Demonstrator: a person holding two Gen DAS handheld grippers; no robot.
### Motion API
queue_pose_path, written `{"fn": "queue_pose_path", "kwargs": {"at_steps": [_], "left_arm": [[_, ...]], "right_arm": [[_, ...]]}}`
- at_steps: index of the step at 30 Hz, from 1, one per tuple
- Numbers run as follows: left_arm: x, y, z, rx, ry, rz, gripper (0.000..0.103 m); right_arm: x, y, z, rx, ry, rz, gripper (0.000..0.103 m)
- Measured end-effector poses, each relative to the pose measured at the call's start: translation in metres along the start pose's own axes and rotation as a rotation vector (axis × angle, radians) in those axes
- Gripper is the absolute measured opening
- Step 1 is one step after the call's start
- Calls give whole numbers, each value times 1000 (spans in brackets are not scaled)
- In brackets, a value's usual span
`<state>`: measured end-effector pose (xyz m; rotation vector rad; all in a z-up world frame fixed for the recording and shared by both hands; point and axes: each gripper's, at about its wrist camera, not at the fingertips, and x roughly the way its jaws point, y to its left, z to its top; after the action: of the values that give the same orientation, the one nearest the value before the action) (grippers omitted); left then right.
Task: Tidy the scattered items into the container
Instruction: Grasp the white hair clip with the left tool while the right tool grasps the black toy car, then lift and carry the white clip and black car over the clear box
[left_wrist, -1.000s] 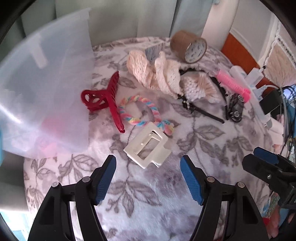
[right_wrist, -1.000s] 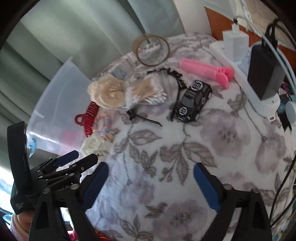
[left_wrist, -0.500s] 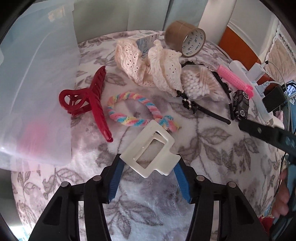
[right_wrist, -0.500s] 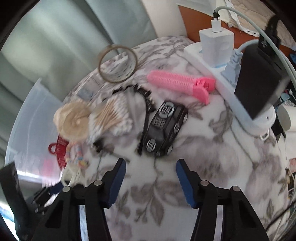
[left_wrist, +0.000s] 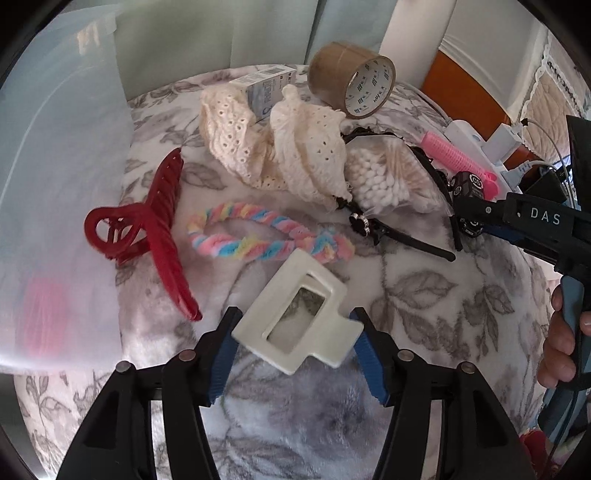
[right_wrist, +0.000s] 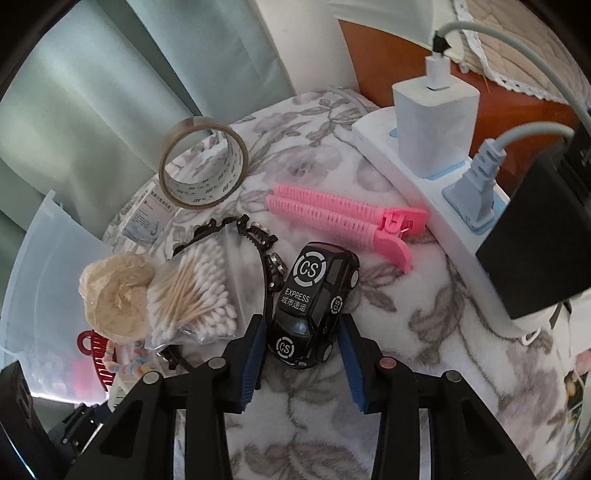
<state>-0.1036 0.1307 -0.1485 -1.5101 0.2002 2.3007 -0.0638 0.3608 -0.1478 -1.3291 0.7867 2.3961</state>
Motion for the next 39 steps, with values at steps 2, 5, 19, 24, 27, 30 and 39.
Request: {"fn": "queue_pose_path", "kwargs": {"at_steps": [2, 5, 19, 24, 27, 30, 39], "left_arm": [[1, 1, 2, 3, -1, -3, 62], [0, 2, 2, 4, -3, -9, 62], [0, 5, 5, -59, 3, -1, 59], [0, 1, 5, -81, 12, 11, 59], [-3, 1, 1, -86, 20, 17, 59], [-6, 2, -7, -97, 29, 20, 59], [-9, -2, -17, -100, 52, 44, 59]], "right_arm": [[0, -1, 2, 18, 5, -1, 44], [0, -6, 7, 90, 10, 13, 44], [1, -2, 4, 56, -55, -22, 39], [-4, -3, -2, 56, -46, -9, 37], [-9, -3, -14, 58, -40, 0, 37], [-15, 0, -25, 55, -27, 15, 37], [-30, 10, -61, 29, 37, 61, 38]]}}
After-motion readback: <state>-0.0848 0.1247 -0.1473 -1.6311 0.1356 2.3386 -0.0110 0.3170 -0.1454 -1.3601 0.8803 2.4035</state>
